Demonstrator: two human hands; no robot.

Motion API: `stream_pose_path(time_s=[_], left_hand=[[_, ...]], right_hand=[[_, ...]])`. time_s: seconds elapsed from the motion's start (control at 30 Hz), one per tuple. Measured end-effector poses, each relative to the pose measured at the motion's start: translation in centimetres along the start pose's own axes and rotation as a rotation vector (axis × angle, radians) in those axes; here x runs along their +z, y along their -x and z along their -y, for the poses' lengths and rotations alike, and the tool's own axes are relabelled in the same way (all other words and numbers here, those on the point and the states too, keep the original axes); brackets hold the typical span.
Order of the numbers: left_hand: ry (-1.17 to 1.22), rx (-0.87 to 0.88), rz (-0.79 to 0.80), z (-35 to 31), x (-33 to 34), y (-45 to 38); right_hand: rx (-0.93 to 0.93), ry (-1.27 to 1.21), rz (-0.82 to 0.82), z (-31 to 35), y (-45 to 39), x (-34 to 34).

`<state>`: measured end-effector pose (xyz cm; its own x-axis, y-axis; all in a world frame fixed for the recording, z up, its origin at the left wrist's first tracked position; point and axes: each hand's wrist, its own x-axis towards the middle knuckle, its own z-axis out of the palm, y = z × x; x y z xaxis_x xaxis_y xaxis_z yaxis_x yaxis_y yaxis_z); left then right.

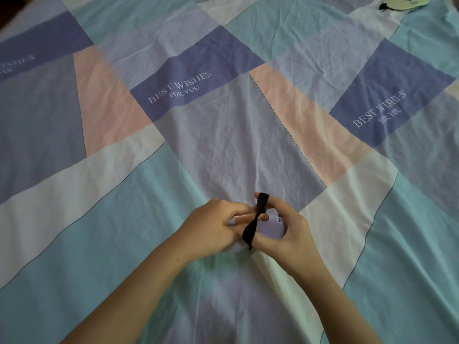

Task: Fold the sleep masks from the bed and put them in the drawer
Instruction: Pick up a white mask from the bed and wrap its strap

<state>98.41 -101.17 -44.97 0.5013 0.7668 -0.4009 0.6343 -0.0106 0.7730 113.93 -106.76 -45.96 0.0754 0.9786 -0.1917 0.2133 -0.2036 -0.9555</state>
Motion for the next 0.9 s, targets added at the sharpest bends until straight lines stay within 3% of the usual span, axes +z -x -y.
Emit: stream_pose_path(time_s=[0.17, 0.3, 0.43, 0.53, 0.63, 0.8, 0.9], left_hand=[[0.532, -0.005, -0.045, 0.2, 0.6, 1.1], [0.78, -0.086, -0.132, -0.1, 0.3, 1.3], [0.735, -0.157, -0.098, -0.6, 0.0, 1.3], [0.623, -0.156, -0.193, -0.4, 0.5, 1.0], [0.662, -0.159, -0.312, -0.6, 0.8, 0.9], [0.902, -0.177, -0.373, -1.0, 0.9, 1.0], [0.94, -0.183, -0.402, -0.9, 1.2, 0.9]], right_hand=[[0.073, -0.213, 0.038, 0.4, 0.0, 0.0], [0.116, -0.235, 0.041, -0.1, 0.6, 0.4], [0.145, -0.172, -0.01, 0.1, 1.0, 0.6], [0.127, -0.045, -0.05, 0.6, 1.3, 0.9], [0.079, 0.026, -0.058, 0.7, 1.7, 1.2], [0.126, -0.385, -0.095, 0.2, 2.2, 1.3], [0.146, -0.394, -0.181, -0.2, 2.3, 1.6]])
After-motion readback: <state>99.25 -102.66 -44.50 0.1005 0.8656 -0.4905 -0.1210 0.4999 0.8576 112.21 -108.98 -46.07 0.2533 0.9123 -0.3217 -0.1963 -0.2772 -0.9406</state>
